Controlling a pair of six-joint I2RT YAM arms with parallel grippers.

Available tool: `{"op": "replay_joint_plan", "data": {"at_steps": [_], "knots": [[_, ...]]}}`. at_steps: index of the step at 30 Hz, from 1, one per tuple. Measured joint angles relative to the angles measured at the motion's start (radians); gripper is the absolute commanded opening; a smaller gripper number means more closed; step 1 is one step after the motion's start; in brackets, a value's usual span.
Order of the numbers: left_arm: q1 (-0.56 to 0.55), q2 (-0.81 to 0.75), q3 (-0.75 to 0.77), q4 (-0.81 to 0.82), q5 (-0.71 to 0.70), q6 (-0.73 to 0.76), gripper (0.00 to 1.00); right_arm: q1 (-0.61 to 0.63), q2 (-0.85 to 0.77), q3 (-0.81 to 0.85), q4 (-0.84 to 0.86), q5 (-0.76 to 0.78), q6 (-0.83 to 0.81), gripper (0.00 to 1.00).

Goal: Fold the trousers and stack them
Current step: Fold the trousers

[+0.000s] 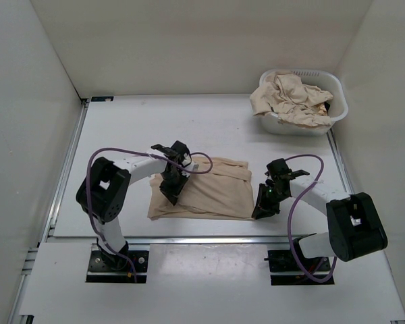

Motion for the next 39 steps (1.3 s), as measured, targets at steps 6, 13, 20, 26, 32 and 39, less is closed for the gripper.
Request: {"op": "replay_joint_plan", "data": {"at_steps": [6,13,20,26,32,39], "knots": [[0.001,-0.066,-0.027,-0.042,0.008,0.000,0.14,0.000,0.000,-0.002,0.001,0.004,0.007,0.23],[0.005,-0.201,-0.017,-0.175,0.023,0.000,0.14,0.000,-0.027,-0.026,0.007,0.003,0.016,0.21],[0.005,-0.245,-0.200,-0.241,0.030,0.000,0.14,0.000,-0.038,-0.035,0.007,0.003,0.018,0.19],[0.005,-0.225,-0.264,-0.215,0.015,0.000,0.45,0.000,-0.040,-0.035,0.005,0.002,0.008,0.27],[0.017,-0.248,-0.236,-0.198,0.003,0.000,0.73,0.000,-0.067,-0.017,-0.041,0.027,-0.029,0.41],[0.269,-0.377,-0.114,-0.215,0.014,0.000,0.89,0.000,-0.071,0.130,-0.035,0.057,-0.034,0.62]]}}
